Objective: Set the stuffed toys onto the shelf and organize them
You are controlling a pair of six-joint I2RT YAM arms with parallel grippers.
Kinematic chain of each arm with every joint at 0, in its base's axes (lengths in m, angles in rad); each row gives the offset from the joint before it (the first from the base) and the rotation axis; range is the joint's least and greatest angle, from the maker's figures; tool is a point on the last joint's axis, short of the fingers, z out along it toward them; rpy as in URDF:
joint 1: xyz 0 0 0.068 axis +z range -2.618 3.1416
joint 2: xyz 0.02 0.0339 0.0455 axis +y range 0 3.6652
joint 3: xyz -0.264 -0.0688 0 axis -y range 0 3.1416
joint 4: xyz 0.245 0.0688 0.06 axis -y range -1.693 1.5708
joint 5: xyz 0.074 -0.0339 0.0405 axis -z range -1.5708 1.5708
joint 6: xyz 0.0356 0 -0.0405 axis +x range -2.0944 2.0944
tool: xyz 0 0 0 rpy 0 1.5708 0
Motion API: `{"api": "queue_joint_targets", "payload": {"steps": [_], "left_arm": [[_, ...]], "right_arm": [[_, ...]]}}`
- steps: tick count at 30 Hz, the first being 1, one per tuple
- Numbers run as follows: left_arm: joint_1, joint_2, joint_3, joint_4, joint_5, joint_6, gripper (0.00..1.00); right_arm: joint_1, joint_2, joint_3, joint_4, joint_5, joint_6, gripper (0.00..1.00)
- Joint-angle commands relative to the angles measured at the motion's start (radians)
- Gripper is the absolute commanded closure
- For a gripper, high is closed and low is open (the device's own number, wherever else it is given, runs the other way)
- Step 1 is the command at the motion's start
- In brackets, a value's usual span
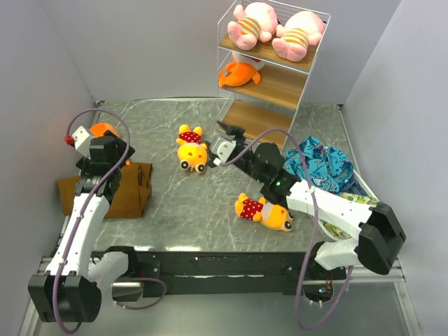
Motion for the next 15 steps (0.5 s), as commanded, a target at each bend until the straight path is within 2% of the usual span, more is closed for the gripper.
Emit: {"api": "queue_joint_targets", "payload": {"steps": [1, 2, 5, 10, 15], "left_arm": [[0.018, 0.059, 0.076, -0.038, -0.137, -0.076, 0.02], [0.044, 0.1, 0.11, -0.044, -0.141, -0.06, 0.01], [0.061, 0.189, 0.197, -0.051, -0.179, 0.034, 0.02], [0.067, 0.359, 0.297, -0.025, -0.186, 0.208, 0.01], [0.07, 0.571, 0.419, -0.072, -0.144, 0.29, 0.13]], "right_arm": [[0.069, -0.077, -0.007, 0.052, 0.114, 0.514, 0.3], [0.077, -0.082, 0.002, 0.015, 0.136, 0.665, 0.3], [0.077, -0.097, 0.012, -0.083, 0.159, 0.876, 0.32], [0.077, -0.158, -0.064, -0.051, 0.175, 0.997, 0.32], [0.078, -0.229, -0.133, -0.002, 0.124, 1.022, 0.33]]}}
